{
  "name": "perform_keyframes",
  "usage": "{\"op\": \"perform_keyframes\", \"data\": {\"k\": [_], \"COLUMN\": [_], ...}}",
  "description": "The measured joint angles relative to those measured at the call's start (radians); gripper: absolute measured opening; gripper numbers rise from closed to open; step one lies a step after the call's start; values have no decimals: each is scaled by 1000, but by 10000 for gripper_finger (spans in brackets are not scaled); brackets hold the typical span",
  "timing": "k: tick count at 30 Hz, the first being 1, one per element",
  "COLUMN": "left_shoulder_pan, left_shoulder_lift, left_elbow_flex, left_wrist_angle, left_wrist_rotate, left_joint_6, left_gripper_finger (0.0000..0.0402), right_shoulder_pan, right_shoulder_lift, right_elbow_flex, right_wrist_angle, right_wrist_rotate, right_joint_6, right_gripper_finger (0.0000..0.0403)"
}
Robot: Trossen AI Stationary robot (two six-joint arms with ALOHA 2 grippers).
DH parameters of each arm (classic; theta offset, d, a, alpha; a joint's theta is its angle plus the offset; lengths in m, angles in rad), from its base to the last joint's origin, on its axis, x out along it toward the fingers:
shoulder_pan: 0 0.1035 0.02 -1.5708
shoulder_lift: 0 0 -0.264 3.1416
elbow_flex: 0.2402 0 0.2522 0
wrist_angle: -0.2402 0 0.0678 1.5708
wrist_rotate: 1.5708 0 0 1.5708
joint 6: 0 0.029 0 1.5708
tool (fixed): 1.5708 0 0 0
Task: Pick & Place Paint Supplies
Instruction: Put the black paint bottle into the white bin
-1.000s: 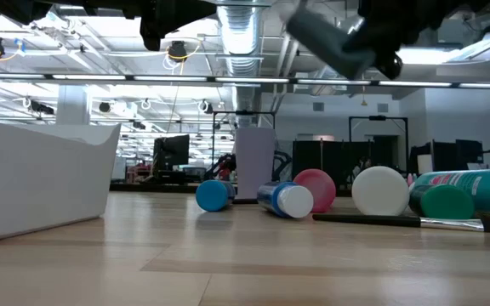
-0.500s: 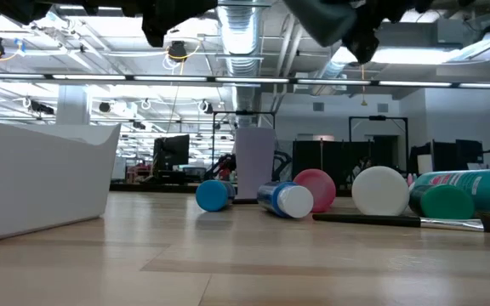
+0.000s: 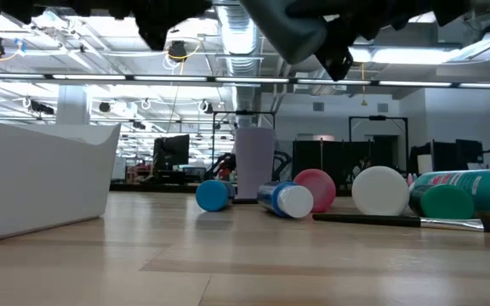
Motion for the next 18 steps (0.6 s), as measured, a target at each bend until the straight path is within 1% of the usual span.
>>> {"op": "perform_keyframes", "data": {"k": [2, 6, 10, 13, 18], "left_shoulder_pan": [7, -7, -29, -43, -43], "left_shoulder_lift": [-24, -63, -76, -74, -72], "left_elbow_flex": [0, 0, 0, 0, 0], "left_wrist_angle": [-74, -111, -113, -123, -123], "left_wrist_rotate": [-1, 3, 86, 129, 131], "left_joint_6": [-35, -42, -44, -45, -50], "left_gripper_finger": [237, 258, 273, 278, 278], "right_shoulder_pan": [18, 47, 65, 66, 45], "right_shoulder_lift": [37, 113, 169, 186, 186], "right_elbow_flex": [26, 89, 141, 163, 165], "right_wrist_angle": [-3, -8, -16, -19, -31], "right_wrist_rotate": [0, -1, -1, -1, 3], "right_joint_6": [0, -10, -43, -55, -55], "right_gripper_finger": [168, 170, 169, 171, 172]}}
